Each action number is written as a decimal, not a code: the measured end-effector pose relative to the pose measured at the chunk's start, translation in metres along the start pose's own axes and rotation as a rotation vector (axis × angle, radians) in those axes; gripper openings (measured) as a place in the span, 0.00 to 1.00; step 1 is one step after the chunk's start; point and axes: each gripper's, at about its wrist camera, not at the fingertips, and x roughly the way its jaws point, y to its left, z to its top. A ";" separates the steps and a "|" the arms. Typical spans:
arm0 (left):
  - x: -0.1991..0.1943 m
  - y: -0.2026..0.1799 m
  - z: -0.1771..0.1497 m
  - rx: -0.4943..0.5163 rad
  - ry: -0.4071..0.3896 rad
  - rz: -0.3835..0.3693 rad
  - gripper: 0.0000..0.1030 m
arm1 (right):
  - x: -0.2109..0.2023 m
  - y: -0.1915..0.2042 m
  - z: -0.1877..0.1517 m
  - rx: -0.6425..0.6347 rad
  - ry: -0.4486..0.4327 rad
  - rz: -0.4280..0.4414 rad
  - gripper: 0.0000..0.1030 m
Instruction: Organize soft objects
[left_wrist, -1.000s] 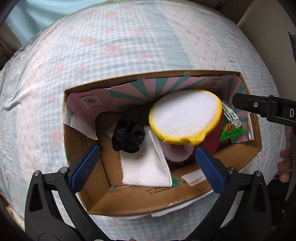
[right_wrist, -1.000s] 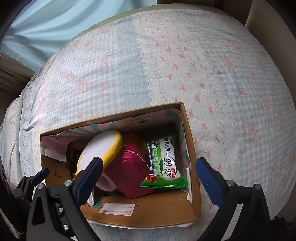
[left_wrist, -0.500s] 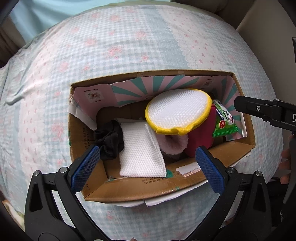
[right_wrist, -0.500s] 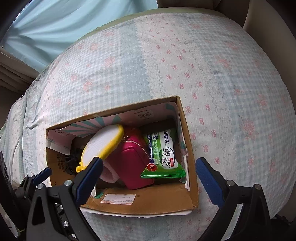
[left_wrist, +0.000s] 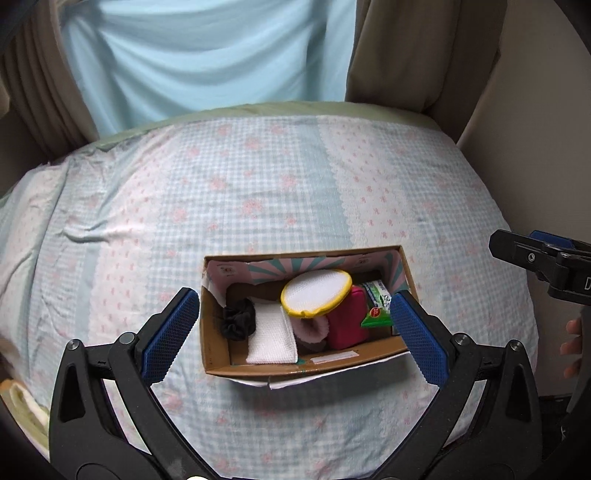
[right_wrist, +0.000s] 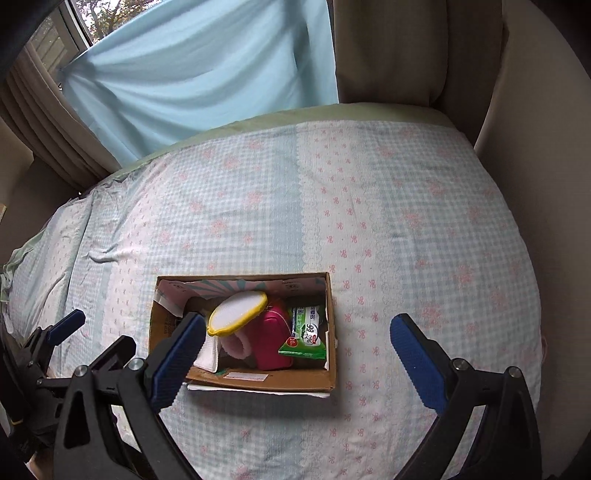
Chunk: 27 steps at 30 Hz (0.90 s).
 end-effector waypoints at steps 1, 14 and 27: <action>-0.017 -0.005 0.006 0.004 -0.036 0.005 1.00 | -0.017 -0.001 0.003 -0.014 -0.027 -0.006 0.97; -0.172 -0.037 0.028 -0.027 -0.353 0.018 1.00 | -0.185 -0.006 0.000 -0.103 -0.364 -0.096 0.97; -0.208 -0.050 0.000 -0.049 -0.436 0.058 1.00 | -0.217 -0.010 -0.029 -0.117 -0.461 -0.120 0.97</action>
